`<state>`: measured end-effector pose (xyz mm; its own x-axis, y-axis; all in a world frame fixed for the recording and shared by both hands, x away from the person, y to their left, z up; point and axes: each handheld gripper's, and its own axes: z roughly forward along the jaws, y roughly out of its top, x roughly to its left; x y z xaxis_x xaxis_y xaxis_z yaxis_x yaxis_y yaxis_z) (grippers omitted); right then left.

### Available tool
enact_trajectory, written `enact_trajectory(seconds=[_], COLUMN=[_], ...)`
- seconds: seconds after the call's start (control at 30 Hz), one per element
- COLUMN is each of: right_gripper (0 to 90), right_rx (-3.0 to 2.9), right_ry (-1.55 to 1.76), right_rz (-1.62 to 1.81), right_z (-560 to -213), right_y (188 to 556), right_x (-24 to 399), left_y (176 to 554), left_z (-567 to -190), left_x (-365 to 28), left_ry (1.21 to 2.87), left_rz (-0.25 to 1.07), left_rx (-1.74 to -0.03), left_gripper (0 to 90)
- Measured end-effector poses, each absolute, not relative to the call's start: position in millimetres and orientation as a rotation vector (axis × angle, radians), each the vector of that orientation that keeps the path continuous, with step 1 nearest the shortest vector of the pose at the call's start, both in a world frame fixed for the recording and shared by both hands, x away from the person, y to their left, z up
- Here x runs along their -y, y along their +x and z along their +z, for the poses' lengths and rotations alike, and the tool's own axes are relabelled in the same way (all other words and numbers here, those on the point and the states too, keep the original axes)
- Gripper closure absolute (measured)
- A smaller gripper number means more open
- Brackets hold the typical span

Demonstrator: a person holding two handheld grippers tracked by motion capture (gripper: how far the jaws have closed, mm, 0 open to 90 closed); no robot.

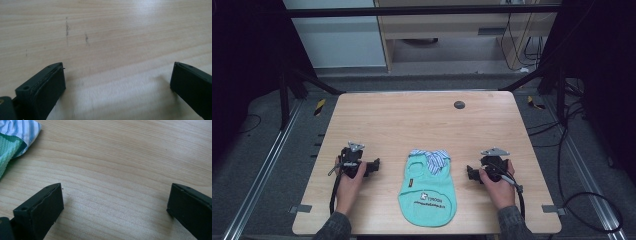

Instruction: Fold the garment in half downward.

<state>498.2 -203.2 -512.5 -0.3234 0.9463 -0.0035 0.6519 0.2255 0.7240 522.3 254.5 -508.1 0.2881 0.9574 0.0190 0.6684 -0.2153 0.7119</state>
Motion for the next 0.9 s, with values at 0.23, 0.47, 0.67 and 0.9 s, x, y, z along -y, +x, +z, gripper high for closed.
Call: enact_trajectory(seconds=[0.23,0.47,0.67,0.9], right_gripper=[0.3,0.3,0.6,0.9], right_rx=[-2.071,-2.072,-2.071,-2.075], right_ry=[1.461,1.46,1.457,1.453], right_rz=[0.886,0.885,0.88,0.886], right_z=[-512.5,-512.4,-512.4,-512.3], right_y=[501.9,501.9,501.7,501.2], right_x=[200.8,200.5,200.2,198.3], left_y=[507.8,505.5,502.9,500.4], left_z=[-508.3,-508.1,-504.9,-500.8], left_x=[-258.3,-260.5,-266.0,-261.0], left_ry=[1.98,2.002,2.007,2.003], left_rz=[0.617,0.597,0.54,0.555], left_rx=[-1.427,-1.39,-1.338,-1.281], left_gripper=[0.0,0.0,2.5,3.7])
